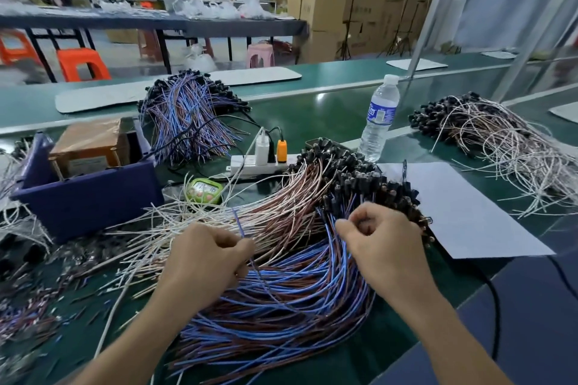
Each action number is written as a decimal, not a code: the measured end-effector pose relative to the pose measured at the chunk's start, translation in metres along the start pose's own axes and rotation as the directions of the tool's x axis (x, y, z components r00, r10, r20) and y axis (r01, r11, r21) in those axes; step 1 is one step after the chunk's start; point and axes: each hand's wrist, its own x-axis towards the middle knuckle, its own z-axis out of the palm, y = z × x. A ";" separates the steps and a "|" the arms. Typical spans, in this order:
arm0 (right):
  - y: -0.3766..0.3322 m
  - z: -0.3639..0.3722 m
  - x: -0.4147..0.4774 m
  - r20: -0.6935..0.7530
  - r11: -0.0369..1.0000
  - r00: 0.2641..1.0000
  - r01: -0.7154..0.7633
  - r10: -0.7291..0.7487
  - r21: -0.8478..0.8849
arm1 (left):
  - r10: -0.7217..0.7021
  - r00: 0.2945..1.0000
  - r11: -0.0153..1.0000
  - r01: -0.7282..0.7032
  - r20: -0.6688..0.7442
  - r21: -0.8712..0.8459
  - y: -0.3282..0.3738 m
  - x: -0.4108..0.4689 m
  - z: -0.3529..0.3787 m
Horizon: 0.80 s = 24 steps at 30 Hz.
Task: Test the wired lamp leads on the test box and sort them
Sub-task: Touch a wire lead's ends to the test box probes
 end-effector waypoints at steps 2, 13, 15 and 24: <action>-0.005 0.008 -0.008 0.055 0.963 0.998 0.015 0.000 -0.268 | -0.014 1.000 1.000 0.014 -0.009 0.026 -0.004 0.001 0.003; -0.001 0.027 -0.001 -0.024 0.870 1.000 -0.018 0.007 -0.492 | 0.058 0.995 0.991 -0.047 -0.082 0.125 -0.008 -0.002 0.001; 0.001 0.030 -0.004 -0.086 0.864 0.996 -0.038 -0.006 -0.502 | 0.031 0.996 0.985 -0.016 -0.085 0.169 -0.011 -0.002 0.000; -0.004 0.034 0.010 -0.060 0.909 0.985 -0.171 0.160 -0.381 | -0.009 0.994 0.987 0.027 -0.112 0.156 -0.015 -0.003 0.001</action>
